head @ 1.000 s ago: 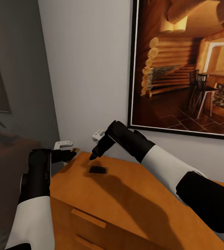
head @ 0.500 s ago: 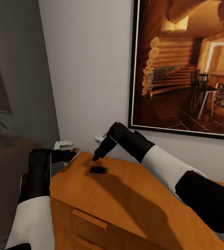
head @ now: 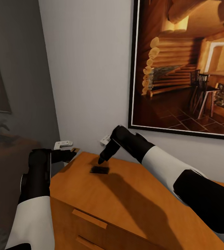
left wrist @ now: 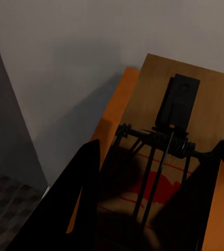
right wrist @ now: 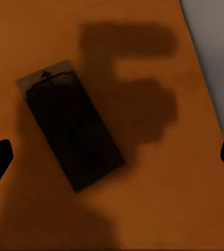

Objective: Take the four mousetraps from the cabinet in the bathroom and place them on the bathroom floor. Make sure all four end up on the same floor surface, and ensure that at least two of them are either under or directly next to the same bathroom sink.

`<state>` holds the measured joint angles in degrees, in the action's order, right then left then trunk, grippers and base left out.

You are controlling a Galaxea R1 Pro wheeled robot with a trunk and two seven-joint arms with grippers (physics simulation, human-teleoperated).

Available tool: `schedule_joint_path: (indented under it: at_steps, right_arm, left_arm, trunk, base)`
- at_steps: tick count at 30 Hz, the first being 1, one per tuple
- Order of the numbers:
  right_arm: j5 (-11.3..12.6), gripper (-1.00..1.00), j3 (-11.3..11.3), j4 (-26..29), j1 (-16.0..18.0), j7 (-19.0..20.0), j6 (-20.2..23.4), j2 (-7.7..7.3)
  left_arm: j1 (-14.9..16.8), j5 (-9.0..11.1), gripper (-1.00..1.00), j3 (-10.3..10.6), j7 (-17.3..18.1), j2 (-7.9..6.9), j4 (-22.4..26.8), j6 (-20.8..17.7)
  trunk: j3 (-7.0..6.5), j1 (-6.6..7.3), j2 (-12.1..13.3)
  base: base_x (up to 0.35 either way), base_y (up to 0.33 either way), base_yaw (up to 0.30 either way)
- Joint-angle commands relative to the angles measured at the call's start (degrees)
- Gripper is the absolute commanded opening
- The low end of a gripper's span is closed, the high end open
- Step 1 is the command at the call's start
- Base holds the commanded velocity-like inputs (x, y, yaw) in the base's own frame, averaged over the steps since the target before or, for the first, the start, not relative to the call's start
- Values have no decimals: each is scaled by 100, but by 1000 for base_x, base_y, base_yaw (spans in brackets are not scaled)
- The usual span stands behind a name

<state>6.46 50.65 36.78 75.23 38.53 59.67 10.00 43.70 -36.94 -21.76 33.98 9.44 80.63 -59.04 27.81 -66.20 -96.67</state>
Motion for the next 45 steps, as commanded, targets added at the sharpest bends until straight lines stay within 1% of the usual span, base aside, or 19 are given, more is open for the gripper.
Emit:
schedule_joint_path:
  at_steps: [1,12,45]
  right_arm:
    - [57,100,15,-42,9,-25,33,0]
    - [86,100,-7,-181,9,-13,33,0]
    - [51,100,-11,-179,9,-36,33,0]
  left_arm:
    - [7,-59,-100,-13,56,5,6,-11]
    - [7,-59,-100,-13,56,5,6,-11]
    - [7,-37,-100,-13,63,5,5,-11]
  trunk:
    - [7,0,-4]
    - [7,0,-4]
    - [7,0,-4]
  base:
    - [0,0,0]
    - [0,0,0]
    - [0,0,0]
